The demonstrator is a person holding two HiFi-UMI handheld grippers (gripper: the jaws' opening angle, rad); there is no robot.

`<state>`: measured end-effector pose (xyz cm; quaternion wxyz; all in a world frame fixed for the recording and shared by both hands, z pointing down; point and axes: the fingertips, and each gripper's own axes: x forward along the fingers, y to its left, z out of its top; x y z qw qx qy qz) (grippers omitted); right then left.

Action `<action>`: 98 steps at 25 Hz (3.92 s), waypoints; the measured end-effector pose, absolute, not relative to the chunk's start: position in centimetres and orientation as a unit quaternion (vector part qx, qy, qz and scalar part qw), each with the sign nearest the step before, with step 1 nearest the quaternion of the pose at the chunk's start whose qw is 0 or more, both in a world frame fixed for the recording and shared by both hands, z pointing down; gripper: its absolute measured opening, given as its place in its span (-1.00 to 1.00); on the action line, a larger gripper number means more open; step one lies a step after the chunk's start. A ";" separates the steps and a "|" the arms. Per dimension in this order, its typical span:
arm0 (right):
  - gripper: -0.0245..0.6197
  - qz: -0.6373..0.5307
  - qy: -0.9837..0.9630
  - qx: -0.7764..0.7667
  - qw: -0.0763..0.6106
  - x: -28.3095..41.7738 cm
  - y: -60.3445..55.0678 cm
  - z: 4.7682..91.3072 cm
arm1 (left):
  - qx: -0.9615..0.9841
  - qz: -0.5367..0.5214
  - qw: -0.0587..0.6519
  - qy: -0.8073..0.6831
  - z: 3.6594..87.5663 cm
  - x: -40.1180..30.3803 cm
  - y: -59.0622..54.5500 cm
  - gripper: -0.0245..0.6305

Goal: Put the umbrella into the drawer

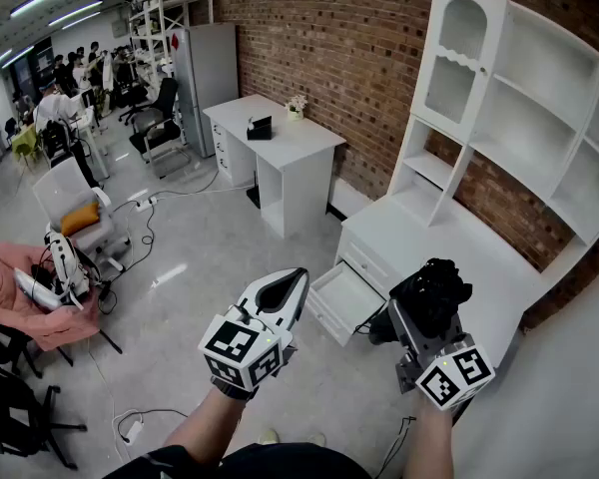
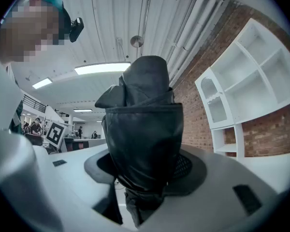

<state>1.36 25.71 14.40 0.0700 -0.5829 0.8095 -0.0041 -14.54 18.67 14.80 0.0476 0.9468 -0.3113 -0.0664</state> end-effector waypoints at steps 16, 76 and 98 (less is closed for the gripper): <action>-0.20 -0.031 0.816 -0.569 0.093 3.3 26.2 15.0 | 0.945 -0.052 0.055 -0.317 15.7 -13.7 19.1 -0.90; -0.20 -0.098 0.809 -0.578 0.033 8.9 -3.6 24.4 | 0.955 -0.020 0.060 -0.289 23.9 -6.2 -10.0 -0.90; -0.20 -0.131 0.846 -0.516 -0.006 10.9 -16.8 32.6 | 0.942 0.008 0.079 -0.325 31.1 -3.4 -21.4 -0.90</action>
